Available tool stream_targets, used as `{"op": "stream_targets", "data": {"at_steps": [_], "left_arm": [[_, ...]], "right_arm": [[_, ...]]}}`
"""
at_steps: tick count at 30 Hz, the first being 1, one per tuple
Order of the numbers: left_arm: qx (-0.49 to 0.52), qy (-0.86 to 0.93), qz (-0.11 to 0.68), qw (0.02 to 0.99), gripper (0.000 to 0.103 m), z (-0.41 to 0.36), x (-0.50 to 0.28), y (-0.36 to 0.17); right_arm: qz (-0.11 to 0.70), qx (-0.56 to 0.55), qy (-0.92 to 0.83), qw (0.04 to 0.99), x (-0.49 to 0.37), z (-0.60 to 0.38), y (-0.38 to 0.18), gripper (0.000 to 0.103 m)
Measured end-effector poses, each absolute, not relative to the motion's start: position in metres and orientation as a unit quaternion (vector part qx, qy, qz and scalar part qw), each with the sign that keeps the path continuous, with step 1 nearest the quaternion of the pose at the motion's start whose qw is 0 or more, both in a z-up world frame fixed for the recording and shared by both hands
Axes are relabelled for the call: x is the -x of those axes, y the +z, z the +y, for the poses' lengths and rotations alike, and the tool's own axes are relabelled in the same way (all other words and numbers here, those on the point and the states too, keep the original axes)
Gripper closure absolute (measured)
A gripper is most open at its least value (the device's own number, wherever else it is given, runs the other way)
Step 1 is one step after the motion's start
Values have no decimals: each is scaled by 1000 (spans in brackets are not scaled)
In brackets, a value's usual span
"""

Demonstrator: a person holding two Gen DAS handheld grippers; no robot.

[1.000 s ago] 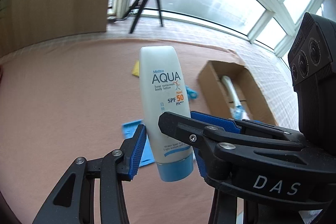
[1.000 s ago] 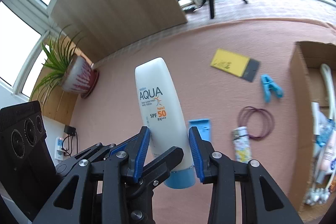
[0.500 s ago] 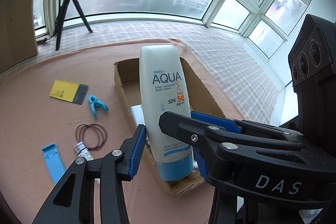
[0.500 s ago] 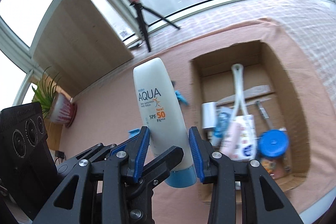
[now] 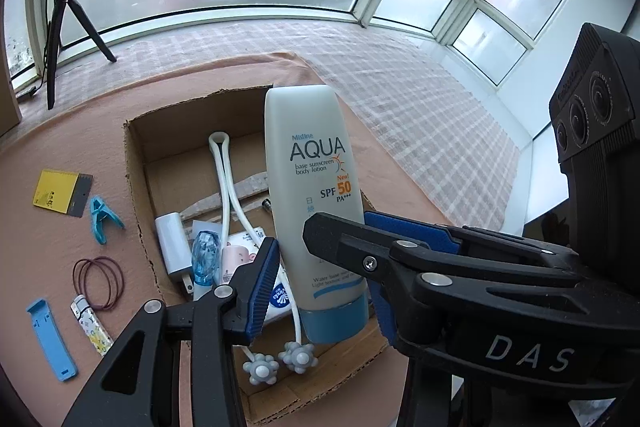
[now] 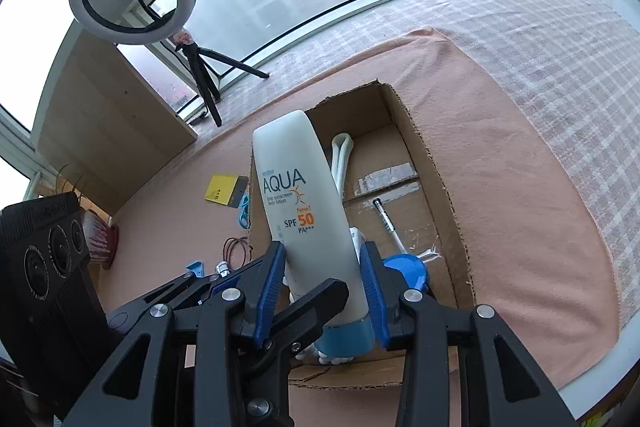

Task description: Organize objects

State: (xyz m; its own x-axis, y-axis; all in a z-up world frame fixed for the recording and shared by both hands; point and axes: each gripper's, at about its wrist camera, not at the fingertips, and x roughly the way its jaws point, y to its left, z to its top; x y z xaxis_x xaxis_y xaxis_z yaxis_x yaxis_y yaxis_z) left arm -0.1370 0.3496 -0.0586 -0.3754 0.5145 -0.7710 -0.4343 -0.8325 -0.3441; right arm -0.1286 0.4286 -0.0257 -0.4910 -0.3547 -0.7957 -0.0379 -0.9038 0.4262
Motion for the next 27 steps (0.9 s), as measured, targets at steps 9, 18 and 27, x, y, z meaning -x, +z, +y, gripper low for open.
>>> {"op": "stream_targets", "data": {"at_steps": [9, 18, 27], "left_arm": [[484, 833, -28, 266, 40, 339, 134, -58], [482, 844, -36, 232, 40, 289, 122, -55], [505, 845, -67, 165, 39, 196, 113, -76]], "right_arm": [[-159, -479, -862, 52, 124, 439, -24, 51], [-124, -473, -871, 55, 115, 426, -20, 49], [-120, -472, -869, 89, 110, 391, -17, 49]]}}
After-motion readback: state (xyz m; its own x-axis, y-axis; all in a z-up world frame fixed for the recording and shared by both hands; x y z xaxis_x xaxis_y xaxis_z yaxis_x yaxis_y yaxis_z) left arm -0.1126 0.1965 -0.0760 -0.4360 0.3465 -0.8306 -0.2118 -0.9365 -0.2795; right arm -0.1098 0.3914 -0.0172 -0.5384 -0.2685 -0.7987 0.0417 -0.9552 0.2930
